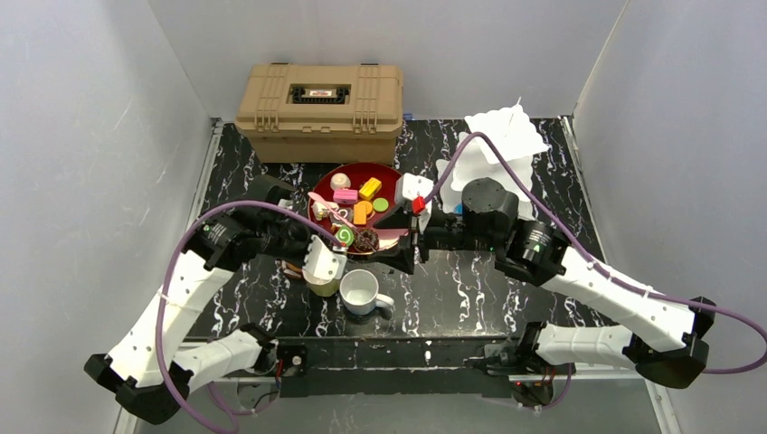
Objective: Serve the afternoon tea
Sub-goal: Adjust the clamp.
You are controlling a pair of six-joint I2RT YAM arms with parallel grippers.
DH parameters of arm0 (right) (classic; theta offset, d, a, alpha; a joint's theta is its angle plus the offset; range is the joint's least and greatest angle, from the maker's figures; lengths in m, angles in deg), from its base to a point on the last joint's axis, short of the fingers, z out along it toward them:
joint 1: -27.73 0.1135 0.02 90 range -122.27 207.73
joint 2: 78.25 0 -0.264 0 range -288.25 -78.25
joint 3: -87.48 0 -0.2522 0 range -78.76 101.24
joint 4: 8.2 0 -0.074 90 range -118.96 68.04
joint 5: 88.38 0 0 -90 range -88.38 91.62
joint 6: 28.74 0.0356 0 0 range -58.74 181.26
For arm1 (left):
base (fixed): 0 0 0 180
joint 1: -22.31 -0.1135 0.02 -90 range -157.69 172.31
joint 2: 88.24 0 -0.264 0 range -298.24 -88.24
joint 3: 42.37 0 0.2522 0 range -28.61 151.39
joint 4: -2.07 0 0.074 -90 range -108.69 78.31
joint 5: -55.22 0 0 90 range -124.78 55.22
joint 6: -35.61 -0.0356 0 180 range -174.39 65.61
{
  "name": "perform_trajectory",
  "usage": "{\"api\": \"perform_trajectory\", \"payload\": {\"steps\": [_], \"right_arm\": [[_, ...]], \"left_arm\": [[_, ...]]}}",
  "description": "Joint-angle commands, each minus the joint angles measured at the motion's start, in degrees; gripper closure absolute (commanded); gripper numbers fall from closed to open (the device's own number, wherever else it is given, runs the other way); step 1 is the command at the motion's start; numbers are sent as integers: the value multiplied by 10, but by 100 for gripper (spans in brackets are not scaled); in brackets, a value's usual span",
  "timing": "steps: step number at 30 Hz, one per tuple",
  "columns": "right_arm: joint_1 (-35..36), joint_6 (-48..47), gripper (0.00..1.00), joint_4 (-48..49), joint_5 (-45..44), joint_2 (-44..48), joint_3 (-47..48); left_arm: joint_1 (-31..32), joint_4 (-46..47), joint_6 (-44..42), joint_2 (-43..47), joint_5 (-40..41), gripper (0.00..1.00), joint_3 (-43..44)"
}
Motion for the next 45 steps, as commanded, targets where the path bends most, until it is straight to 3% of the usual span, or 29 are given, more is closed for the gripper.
{"api": "perform_trajectory", "payload": {"steps": [1, 19, 21, 24, 26, 32, 36, 45], "right_arm": [[1, -2, 33, -41, -33, 18, -39], [0, -46, 37, -101, -107, 4, -26], [0, -49, 29, -110, -117, 3, -19], [0, -51, 3, -130, -143, -10, 8], [0, -54, 2, -132, -151, -23, 34], [0, -35, 2, -1, -84, -33, 57], [1, -20, 2, 33, -26, -57, 40], [0, 7, 2, 113, -8, -47, -7]], "left_arm": [[1, 12, 26, 23, -65, 100, 34], [1, 9, 51, 48, -92, 100, 31], [1, 10, 49, 48, -89, 100, 26], [1, 20, 45, 45, -79, 100, 17], [1, 29, 45, 39, -72, 100, 11], [1, 28, 98, 1, -73, 100, 18], [1, 19, 132, -11, -88, 100, 30], [1, -10, 108, -6, -91, 100, 3]]}}
